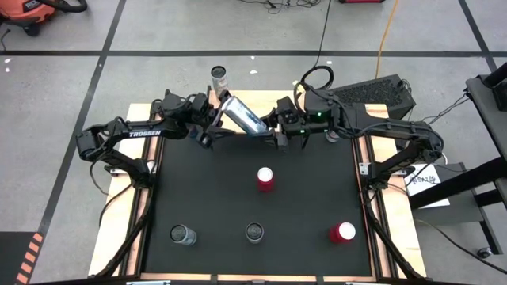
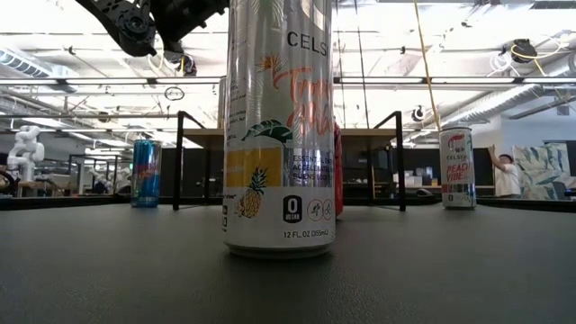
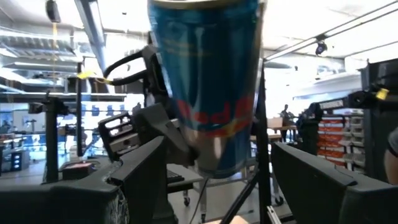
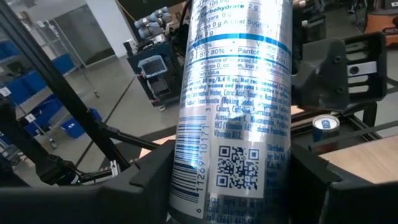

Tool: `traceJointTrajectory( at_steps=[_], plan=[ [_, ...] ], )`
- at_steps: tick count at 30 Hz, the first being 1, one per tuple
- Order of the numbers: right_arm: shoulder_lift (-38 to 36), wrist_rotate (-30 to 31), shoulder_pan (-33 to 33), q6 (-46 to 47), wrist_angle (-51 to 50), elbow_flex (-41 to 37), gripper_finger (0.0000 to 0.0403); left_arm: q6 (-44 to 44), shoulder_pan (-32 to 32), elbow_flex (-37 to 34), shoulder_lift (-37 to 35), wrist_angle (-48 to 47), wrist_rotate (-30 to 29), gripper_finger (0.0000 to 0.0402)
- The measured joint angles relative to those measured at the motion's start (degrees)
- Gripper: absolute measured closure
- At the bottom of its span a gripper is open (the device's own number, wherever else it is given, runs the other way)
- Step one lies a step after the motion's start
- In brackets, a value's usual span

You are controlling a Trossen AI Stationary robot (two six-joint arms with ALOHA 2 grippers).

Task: Place canned beverage on shelf
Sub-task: Put the right blue soda can on the shelf

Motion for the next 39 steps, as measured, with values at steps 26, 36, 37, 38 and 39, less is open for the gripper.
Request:
traceJointTrajectory(
  at_steps=[26,36,37,38,39],
  plan=[
    [0.0,-1.6,0.0,-0.4,0.8,0.0,0.0195,-0.1,0.4,0.0,0.0,-1.1,1.8,0.0107],
    [0.0,-1.5,0.0,-0.4,1.1,0.0,0.0195,-0.1,0.4,0.0,0.0,-2.2,1.4,0.0107],
    [0.0,-1.5,0.0,-0.4,1.1,0.0,0.0195,-0.1,0.4,0.0,0.0,-2.5,1.3,0.0107],
    [0.0,-1.5,0.0,-0.4,1.1,0.0,0.0195,-0.1,0.4,0.0,0.0,-3.3,1.1,0.0107],
    [0.0,-1.5,0.0,-0.4,1.1,0.0,0.0195,-0.1,0.4,0.0,0.0,-4.0,0.8,0.0107]
  ],
)
